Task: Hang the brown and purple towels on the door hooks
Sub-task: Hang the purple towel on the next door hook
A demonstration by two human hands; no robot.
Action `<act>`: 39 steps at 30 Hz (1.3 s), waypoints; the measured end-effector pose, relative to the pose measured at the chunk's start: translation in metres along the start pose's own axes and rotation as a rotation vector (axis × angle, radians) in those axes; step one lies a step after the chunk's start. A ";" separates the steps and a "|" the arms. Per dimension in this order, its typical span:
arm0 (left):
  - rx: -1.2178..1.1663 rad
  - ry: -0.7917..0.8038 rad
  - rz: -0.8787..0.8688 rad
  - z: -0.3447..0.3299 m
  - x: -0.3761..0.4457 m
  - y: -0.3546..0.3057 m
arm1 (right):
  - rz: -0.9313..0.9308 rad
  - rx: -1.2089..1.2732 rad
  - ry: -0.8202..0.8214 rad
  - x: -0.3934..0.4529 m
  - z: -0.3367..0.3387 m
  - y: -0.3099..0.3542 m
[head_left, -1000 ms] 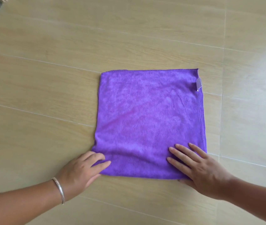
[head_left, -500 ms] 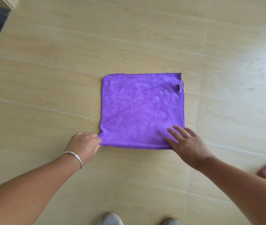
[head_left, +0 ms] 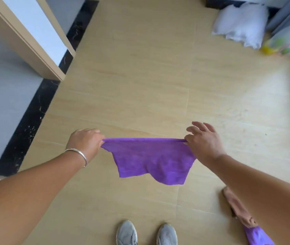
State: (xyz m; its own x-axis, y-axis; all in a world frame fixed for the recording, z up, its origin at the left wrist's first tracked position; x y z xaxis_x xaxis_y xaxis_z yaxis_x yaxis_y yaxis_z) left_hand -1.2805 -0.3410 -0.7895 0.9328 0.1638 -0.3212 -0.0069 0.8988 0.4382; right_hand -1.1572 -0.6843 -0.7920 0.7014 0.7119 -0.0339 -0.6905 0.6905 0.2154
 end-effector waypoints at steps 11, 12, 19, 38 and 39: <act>-0.071 -0.272 0.075 0.324 -0.083 0.184 | -0.021 0.032 -0.079 0.029 0.375 0.049; -0.091 -0.300 0.094 0.351 -0.090 0.199 | -0.017 0.024 -0.110 0.029 0.408 0.055; -0.074 -0.587 0.207 0.506 -0.142 0.286 | -0.083 0.042 -0.358 0.023 0.599 0.106; 0.222 -1.136 -0.070 0.648 -0.254 0.405 | 0.013 -0.037 -0.544 0.018 0.787 0.220; 0.201 -1.115 -0.061 0.645 -0.250 0.410 | 0.026 -0.030 -0.530 0.020 0.788 0.224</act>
State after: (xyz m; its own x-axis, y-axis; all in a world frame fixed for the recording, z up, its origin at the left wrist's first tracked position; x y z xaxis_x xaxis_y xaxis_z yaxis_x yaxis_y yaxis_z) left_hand -1.2843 -0.2755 0.0119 0.7310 -0.4223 0.5360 0.0140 0.7946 0.6070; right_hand -1.1588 -0.6155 0.0242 0.6719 0.5719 0.4706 -0.7079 0.6827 0.1810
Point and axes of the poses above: each hand's wrist, its own x-axis towards the middle knuckle, its own z-axis out of the back of the hand, y = z × x, the point moved 1 cm from there along x, towards the middle knuckle, and after that the axes turned 15 degrees about x, right-handed, at the moved point
